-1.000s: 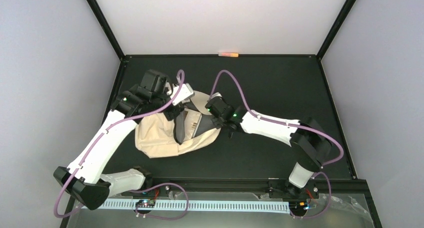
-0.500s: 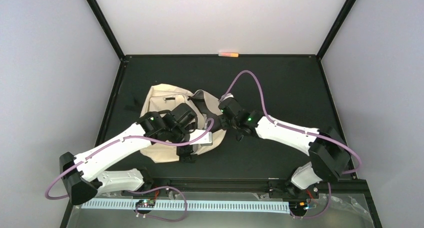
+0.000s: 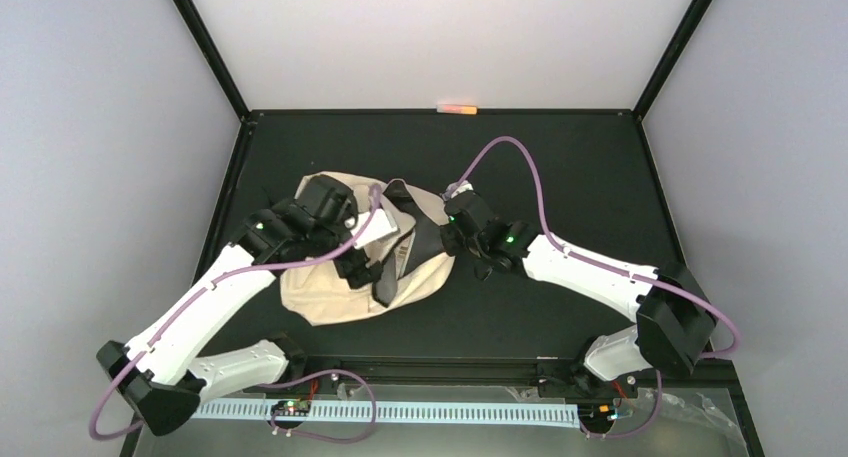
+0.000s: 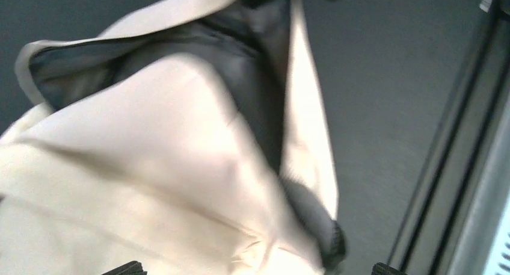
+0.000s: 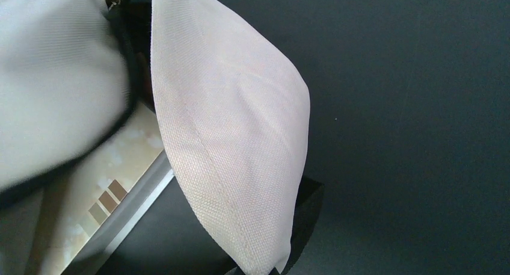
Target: Pack the student bag
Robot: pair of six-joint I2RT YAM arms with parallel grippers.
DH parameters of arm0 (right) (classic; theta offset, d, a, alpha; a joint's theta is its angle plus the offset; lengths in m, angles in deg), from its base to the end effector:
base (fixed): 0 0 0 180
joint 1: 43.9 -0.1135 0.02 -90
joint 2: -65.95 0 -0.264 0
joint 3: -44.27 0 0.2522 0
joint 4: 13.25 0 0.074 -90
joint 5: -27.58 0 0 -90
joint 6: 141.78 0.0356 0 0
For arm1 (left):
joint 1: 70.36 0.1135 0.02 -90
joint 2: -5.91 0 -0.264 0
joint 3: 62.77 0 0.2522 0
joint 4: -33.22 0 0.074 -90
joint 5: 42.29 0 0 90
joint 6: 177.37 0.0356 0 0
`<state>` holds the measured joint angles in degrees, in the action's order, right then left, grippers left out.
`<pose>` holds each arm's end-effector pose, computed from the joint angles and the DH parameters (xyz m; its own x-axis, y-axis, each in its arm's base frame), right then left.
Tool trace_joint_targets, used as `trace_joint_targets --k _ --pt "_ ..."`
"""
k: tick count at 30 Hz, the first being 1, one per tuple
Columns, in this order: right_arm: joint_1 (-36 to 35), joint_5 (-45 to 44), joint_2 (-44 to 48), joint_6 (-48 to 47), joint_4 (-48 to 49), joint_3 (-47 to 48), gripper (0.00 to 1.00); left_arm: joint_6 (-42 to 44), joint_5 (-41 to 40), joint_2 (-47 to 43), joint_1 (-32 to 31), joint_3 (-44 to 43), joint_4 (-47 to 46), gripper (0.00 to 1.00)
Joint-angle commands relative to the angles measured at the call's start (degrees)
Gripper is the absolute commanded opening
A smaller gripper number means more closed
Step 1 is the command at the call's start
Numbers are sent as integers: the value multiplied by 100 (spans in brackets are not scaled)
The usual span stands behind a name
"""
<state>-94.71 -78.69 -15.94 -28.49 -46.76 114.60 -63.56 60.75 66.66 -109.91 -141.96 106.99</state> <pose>0.2012 0.2310 0.2477 -0.6556 -0.2035 -0.7271 -0.3917 0.9150 0.0971 0.1430 -0.1285 0.3342 -0.2898 0.7494 -0.5953 0.9141 0.4011 0.0599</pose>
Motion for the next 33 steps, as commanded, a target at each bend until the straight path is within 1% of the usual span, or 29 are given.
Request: trace_joint_targets --k 1,3,6,8,11,13,15,19,21,24,27,30,33 --pt "47 -32 228 -21 117 9 1 -228 -25 -193 714 -182 -99 99" --pt "51 75 234 -79 94 25 1 -121 -28 -169 927 -203 -80 99" --pt "52 117 287 -167 72 8 1 127 436 -56 1298 -569 170 99" --pt "54 131 367 -210 73 -42 1 307 446 76 1534 -765 193 99" --pt "51 269 568 -307 199 -230 1 717 331 514 1942 -1082 29 99" --pt "45 421 699 -401 327 -337 1 1030 418 991 2305 -1305 -49 99" --pt "49 527 805 -519 443 -410 1 1409 577 1674 2552 -1451 -192 99" --pt "58 637 787 -749 563 -414 1 2350 814 2569 2796 -1509 -653 99" --pt "85 695 756 -851 604 -379 1 2761 890 2996 2870 -1679 -769 99" --pt "273 891 753 -926 724 -353 1 3223 1086 3740 2995 -2304 -537 99" --pt "559 1287 725 -967 861 -365 1 3319 1227 4560 3098 -3044 -130 99" --pt "783 1665 545 -1080 989 -309 1 3336 1370 5266 3118 -3736 9 99" --pt "994 1876 288 -1121 1036 -155 1 3544 1880 5944 3120 -4384 361 99"
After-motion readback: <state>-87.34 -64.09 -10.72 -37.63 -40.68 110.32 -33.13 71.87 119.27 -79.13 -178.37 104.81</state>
